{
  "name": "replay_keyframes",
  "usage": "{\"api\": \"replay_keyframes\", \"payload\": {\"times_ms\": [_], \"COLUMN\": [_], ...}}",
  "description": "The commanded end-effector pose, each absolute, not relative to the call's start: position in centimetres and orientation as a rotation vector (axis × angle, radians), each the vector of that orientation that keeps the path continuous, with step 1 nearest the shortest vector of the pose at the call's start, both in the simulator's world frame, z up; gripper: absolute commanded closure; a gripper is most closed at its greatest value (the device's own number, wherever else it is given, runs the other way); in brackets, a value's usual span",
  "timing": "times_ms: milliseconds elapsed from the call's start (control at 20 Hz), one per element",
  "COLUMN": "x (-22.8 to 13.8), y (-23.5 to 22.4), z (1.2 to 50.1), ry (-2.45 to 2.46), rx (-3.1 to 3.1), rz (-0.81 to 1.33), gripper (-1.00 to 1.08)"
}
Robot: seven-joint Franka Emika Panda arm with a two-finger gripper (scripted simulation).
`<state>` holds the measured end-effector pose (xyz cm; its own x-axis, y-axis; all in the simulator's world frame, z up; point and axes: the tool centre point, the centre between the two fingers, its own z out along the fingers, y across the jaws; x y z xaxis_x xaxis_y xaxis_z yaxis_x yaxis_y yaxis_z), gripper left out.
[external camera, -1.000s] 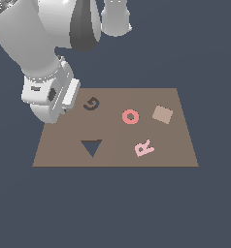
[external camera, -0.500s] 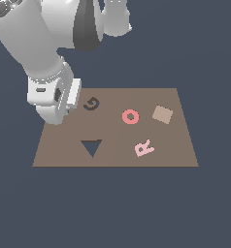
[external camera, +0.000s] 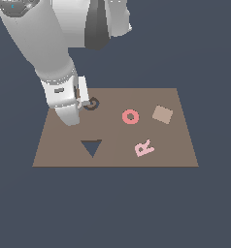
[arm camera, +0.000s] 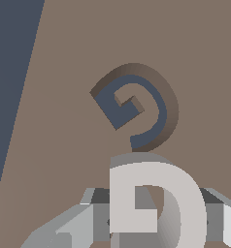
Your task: Insert a designated object into the corresponding slot on a board.
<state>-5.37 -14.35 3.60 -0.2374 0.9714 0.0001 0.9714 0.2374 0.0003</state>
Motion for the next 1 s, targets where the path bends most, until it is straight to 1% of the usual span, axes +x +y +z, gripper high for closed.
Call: {"api": "replay_keyframes", "payload": {"times_ms": [0,450,950], "x": [-5.3,-6.1,-7.0], "y": [-13.3,-10.2,-8.7], "z": [3.7,3.9,4.0], "ry": [2.565,2.823,2.930], "rx": [1.812,1.377,1.133], "rz": [0.001,0.001,0.001], "gripper": [1.08,1.08,1.08]}}
